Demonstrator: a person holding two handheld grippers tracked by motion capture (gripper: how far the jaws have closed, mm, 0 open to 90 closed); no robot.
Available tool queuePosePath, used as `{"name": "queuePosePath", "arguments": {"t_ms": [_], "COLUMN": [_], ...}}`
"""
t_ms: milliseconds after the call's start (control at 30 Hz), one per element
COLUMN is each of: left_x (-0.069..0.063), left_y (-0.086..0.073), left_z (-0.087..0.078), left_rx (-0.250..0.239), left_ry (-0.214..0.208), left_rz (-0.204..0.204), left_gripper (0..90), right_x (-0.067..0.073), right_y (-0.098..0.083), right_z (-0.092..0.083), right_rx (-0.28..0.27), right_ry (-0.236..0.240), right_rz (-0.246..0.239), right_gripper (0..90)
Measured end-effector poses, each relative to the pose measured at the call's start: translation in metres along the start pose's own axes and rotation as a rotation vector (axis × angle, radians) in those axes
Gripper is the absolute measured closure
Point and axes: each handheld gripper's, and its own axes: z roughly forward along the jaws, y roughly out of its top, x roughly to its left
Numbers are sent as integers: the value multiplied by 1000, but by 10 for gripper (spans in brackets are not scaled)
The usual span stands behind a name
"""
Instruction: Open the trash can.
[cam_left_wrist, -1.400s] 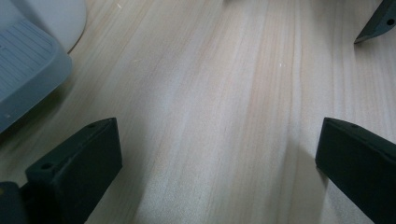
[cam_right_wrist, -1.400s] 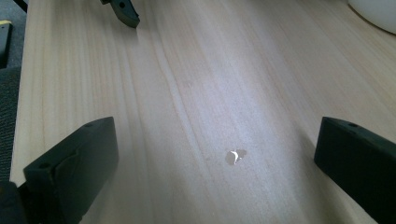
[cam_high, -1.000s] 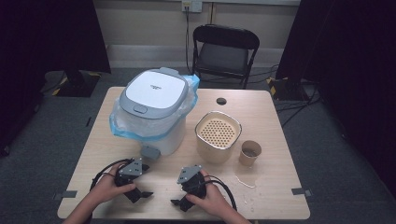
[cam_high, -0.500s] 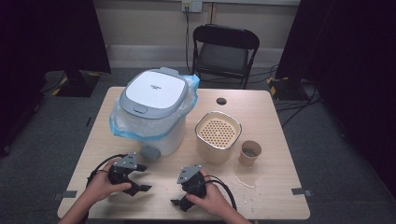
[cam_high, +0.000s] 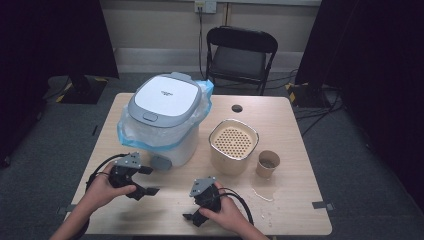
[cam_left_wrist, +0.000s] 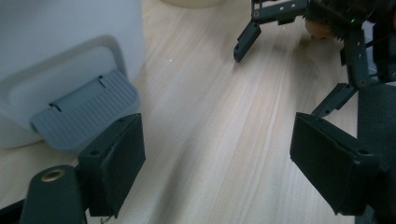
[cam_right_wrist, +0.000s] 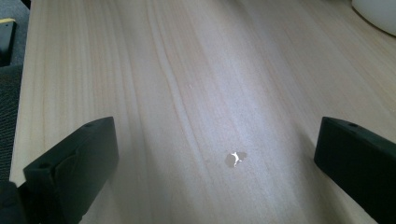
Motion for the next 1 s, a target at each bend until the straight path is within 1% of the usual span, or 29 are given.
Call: {"name": "queuePosePath", "arguments": {"t_ms": [33,67,100,167,200,267,333,367,433,567,600,633,667,700,767,800,833,867,1000], "left_x": [0,0,-1,-1,0,0,1,1,1,2,2,2,3,3,4,4,4,4,4], "left_y": [0,2,5,7,10,13,16,16,22,27,29,31,35,35,41,43,43,48,58], "left_z": [0,-4,-9,-11,-19,-25,-31,-31,-40,-46,-48,-50,-53,-53,-58,-61,-61,-64,-71], "left_rx": [0,3,0,2,-10,-20,-21,-21,-18,-20,-24,-28,-29,-29,-36,-30,-30,-26,-17], "left_ry": [0,7,4,7,15,17,26,26,29,40,42,37,42,42,44,51,51,58,67], "left_rz": [0,5,3,-1,-8,-10,-3,-3,-9,-15,-13,-20,-22,-22,-28,-30,-30,-25,-11], "left_gripper": [178,178,179,180,180,181,181,181,181,179,178,178,179,179,179,179,179,179,182], "right_x": [0,0,0,0,0,0,0,0,0,0,0,0,0,0,0,0,0,0,0], "right_y": [0,0,0,0,0,0,0,0,0,0,0,0,0,0,0,0,0,0,0], "right_z": [0,0,0,0,0,0,0,0,0,0,0,0,0,0,0,0,0,0,0], "right_rx": [0,0,0,0,0,0,0,0,0,0,1,1,1,1,-1,-3,-3,-3,-3], "right_ry": [0,0,0,0,0,0,0,0,0,0,0,0,0,0,0,-1,-1,-2,-2], "right_rz": [0,0,0,0,1,1,1,2,1,2,2,2,2,2,0,-3,-3,-3,-3], "right_gripper": [0,0,0,0,0,0,0,0,0,0,0,0,0,0,0,0,0,0,0]}}
